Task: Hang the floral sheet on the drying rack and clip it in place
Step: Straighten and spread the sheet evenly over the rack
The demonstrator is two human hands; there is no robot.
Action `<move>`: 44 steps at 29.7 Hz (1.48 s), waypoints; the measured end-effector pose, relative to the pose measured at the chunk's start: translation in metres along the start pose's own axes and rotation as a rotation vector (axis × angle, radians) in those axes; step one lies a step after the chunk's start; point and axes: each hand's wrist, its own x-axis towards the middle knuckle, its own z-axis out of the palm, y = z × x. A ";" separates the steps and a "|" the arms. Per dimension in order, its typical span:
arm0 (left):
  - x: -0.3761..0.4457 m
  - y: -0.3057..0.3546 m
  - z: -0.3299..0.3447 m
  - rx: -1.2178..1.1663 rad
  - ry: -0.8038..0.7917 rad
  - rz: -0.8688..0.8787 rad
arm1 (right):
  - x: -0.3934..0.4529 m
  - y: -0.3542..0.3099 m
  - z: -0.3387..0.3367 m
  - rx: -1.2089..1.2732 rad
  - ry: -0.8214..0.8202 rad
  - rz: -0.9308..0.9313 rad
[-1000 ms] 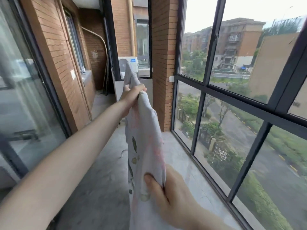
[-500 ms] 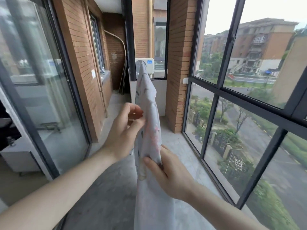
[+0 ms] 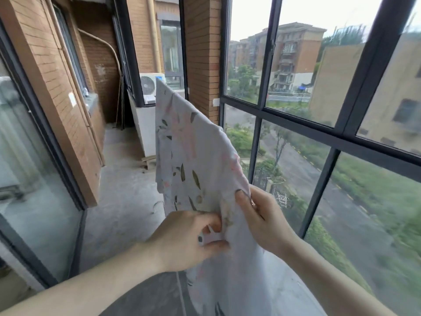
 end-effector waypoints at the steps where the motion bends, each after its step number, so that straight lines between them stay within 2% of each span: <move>1: -0.004 -0.002 0.004 -0.013 0.009 0.048 | -0.008 0.001 0.006 -0.019 0.050 0.035; 6: -0.017 0.003 0.025 -0.121 0.009 0.158 | -0.060 0.002 0.022 -0.014 0.192 0.244; 9: -0.020 0.002 0.029 -0.142 0.065 0.167 | -0.113 0.007 0.040 0.032 0.326 0.517; 11: -0.028 0.001 0.031 -0.111 0.093 0.231 | -0.154 0.011 0.057 0.064 0.387 0.825; 14: -0.050 0.002 0.040 -0.059 0.044 0.353 | -0.197 0.022 0.084 0.220 0.154 1.358; 16: -0.064 0.003 0.051 -0.059 -0.031 0.443 | -0.213 0.020 0.090 0.378 0.001 1.472; 18: -0.071 0.003 0.063 -0.027 -0.075 0.491 | -0.211 0.013 0.087 0.450 -0.074 1.367; 20: -0.072 0.003 0.070 0.001 -0.123 0.482 | -0.206 0.012 0.084 0.397 -0.054 1.194; 21: -0.074 0.002 0.074 0.014 -0.147 0.475 | -0.211 0.013 0.087 0.328 -0.040 1.117; 23: -0.073 -0.003 0.078 0.047 -0.155 0.466 | -0.218 0.016 0.094 0.049 -0.116 1.021; 24: -0.074 -0.007 0.080 0.058 -0.157 0.456 | -0.225 0.019 0.101 -0.117 -0.194 1.005; 26: -0.076 -0.016 0.082 0.079 -0.164 0.427 | -0.242 0.026 0.120 -0.295 -0.271 0.996; 28: -0.080 -0.022 0.082 0.097 -0.169 0.420 | -0.250 0.031 0.140 -0.292 -0.190 1.023; 32: -0.087 -0.027 0.077 0.112 -0.150 0.412 | -0.228 0.036 0.151 -0.029 0.130 1.036; 36: -0.102 -0.026 0.076 0.058 -0.134 0.405 | -0.199 0.026 0.135 0.208 0.272 1.010; 39: -0.118 -0.021 0.085 0.059 -0.099 0.426 | -0.179 0.008 0.120 0.253 0.322 0.881; 44: -0.101 -0.014 0.081 0.065 0.146 0.308 | -0.124 -0.037 0.088 0.299 0.509 0.595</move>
